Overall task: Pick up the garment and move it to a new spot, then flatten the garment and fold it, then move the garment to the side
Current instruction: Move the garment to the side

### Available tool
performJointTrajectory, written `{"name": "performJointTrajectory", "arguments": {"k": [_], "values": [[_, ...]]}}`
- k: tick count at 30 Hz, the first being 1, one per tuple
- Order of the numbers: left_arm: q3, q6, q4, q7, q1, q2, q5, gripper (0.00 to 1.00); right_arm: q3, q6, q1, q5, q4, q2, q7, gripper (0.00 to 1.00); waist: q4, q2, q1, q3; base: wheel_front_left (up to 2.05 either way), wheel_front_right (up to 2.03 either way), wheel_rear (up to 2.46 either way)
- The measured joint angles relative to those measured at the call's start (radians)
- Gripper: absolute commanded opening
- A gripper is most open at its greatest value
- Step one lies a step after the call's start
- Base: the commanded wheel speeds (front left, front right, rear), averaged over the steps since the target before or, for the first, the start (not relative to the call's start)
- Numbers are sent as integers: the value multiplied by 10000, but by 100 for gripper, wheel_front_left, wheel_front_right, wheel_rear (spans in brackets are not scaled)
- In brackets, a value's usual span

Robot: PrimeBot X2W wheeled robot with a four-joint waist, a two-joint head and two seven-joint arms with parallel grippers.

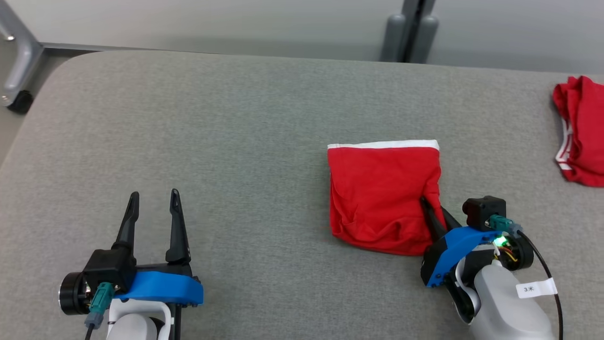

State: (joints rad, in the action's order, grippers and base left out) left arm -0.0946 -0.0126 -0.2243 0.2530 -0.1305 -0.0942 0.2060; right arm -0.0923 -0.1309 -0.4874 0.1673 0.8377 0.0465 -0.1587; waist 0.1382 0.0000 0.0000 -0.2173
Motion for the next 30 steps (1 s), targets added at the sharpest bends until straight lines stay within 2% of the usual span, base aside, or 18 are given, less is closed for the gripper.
{"name": "performJointTrajectory", "arguments": {"k": [4, 15, 21, 27, 30], "values": [[-104, 13, -21, 12, -126, 2, 13, 100, -334, 0, -127, 94, -151, 322, -224, 0, -435, 0, 0, -182, 0, 0, 0], [-301, 48, -17, 35, -804, -138, -59, 100, -719, 2, 71, 673, -1373, 2094, -493, 0, -1755, 0, 0, -740, 0, 0, 0], [-491, 92, -111, 31, -1151, -132, -121, 100, -886, 2, -109, 895, -1973, 2518, -422, 0, -1836, 0, 0, -966, 0, 0, 0], [-579, 121, -117, 38, -1396, -88, -107, 100, -1058, 2, -1414, 888, -2349, 2936, -75, 0, -1648, 0, 0, -1220, 0, 0, 0], [-616, 117, -63, 40, -1446, -63, -105, 100, -1120, 0, -1957, 869, -2406, 3459, 240, 0, -1537, 0, 0, -1443, 0, 0, 0]]}}
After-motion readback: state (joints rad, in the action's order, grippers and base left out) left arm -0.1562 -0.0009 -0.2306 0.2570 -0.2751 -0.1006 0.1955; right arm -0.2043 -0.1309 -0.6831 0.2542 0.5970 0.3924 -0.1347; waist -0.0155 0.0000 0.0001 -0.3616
